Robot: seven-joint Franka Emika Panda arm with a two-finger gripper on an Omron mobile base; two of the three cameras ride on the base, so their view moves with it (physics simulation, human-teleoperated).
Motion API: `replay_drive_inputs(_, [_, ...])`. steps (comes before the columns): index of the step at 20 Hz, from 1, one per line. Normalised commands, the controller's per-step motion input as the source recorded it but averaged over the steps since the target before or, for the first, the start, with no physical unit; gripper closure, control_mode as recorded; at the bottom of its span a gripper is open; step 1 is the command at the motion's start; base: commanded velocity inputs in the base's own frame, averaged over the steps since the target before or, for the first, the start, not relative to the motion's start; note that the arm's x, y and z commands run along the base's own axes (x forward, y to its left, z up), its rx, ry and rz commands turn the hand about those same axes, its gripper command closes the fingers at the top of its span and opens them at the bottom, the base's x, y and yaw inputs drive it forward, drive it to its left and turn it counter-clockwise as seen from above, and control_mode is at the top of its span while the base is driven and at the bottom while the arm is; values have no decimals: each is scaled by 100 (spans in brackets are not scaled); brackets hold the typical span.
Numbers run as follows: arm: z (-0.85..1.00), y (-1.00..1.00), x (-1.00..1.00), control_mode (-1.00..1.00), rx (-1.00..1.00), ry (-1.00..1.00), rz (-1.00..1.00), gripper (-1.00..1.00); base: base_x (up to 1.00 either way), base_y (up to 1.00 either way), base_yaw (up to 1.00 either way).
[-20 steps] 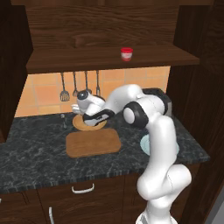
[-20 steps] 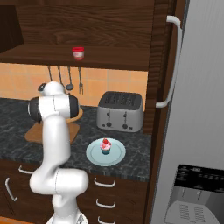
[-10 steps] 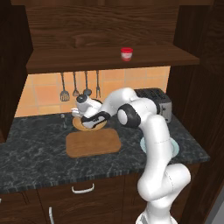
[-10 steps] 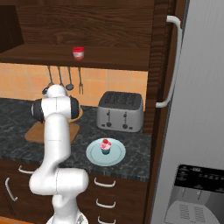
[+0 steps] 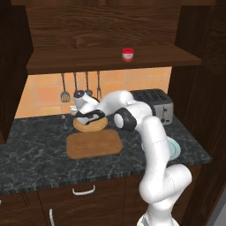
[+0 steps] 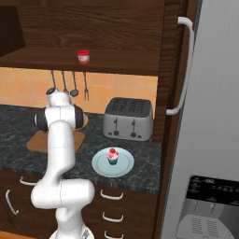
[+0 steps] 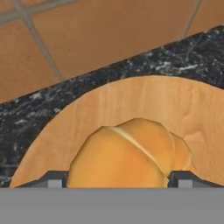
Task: From the different types of pastries on the counter, select a croissant and place it on the cutting board. Then retrieve a jar of jam from the cabinet and place it alongside the croissant on the cutting board.
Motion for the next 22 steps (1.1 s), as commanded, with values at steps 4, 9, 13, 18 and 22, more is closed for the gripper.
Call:
replay_drive_inputs(4, [-2,0,-38,-100,5,-1,3,100,0,0,0])
replay_drive_inputs(9, [0,0,-78,-100,8,0,8,100,0,0,0])
replay_drive_inputs(13, [0,-4,-100,-100,13,-1,1,100,0,0,0])
replay_drive_inputs(18, [-1,-3,-100,-100,10,-14,0,100,0,0,0])
replay_drive_inputs(22, [-5,0,-100,-100,6,-16,0,100,0,0,0])
